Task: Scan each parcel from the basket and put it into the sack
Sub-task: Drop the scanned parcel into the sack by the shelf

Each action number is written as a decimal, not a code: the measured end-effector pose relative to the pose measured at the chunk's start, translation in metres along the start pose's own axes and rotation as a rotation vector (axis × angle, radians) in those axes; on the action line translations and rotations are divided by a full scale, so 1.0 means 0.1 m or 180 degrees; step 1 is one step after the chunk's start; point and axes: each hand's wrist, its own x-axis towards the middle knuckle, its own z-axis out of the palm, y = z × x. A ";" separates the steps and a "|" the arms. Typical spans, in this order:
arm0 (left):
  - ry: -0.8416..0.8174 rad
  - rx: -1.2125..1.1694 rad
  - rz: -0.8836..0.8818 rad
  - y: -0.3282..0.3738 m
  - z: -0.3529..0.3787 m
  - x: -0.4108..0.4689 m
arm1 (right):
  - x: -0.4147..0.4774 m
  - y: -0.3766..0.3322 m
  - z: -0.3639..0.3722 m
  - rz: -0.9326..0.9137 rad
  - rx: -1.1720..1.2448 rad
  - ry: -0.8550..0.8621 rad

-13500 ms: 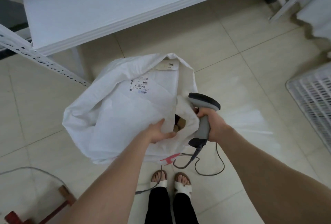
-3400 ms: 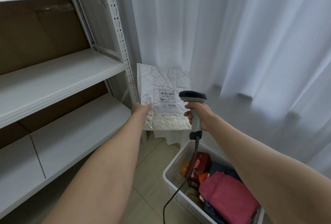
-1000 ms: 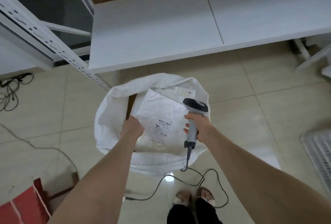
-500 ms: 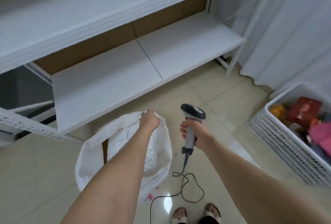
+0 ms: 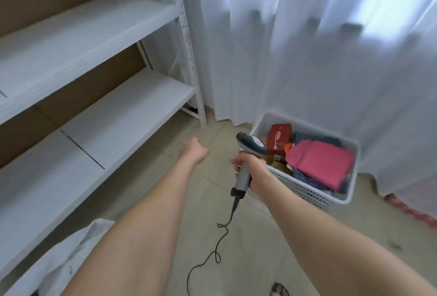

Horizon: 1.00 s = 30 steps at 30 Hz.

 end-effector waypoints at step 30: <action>-0.1776 0.0472 0.0295 3.47 4.22 2.45 | 3.84 -1.65 -3.82 0.0637 0.0664 0.1741</action>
